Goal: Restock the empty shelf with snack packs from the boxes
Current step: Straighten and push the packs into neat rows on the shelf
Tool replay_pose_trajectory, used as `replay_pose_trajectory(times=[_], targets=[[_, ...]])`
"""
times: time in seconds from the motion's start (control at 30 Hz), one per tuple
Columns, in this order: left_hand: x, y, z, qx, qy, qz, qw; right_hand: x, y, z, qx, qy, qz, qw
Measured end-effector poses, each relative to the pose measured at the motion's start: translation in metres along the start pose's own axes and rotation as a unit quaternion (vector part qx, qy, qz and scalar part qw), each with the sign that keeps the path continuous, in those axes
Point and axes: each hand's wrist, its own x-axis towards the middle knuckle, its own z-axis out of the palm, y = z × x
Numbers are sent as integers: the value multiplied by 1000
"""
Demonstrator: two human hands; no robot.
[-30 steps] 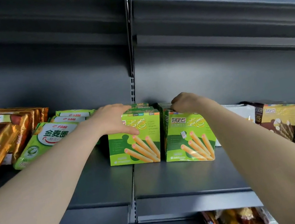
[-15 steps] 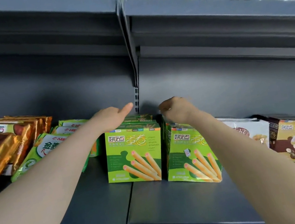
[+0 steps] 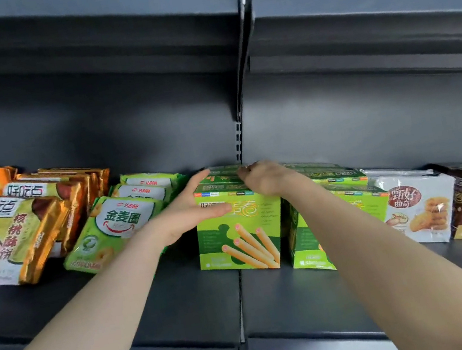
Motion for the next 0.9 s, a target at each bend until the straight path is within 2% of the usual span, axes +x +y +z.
replay_pose_trajectory(times=[0.07, 0.37, 0.6, 0.9], targets=[[-4, 1, 1, 5, 26, 13, 1000, -3, -4, 1, -6, 7, 8, 1000], [-44, 3, -19, 22, 25, 46, 998, -52, -31, 5, 18, 61, 13, 998], [-83, 2, -24, 57, 40, 115, 991, -74, -41, 10, 40, 109, 18, 993], [-97, 5, -28, 98, 64, 99, 988, -103, -47, 23, 156, 124, 33, 979]])
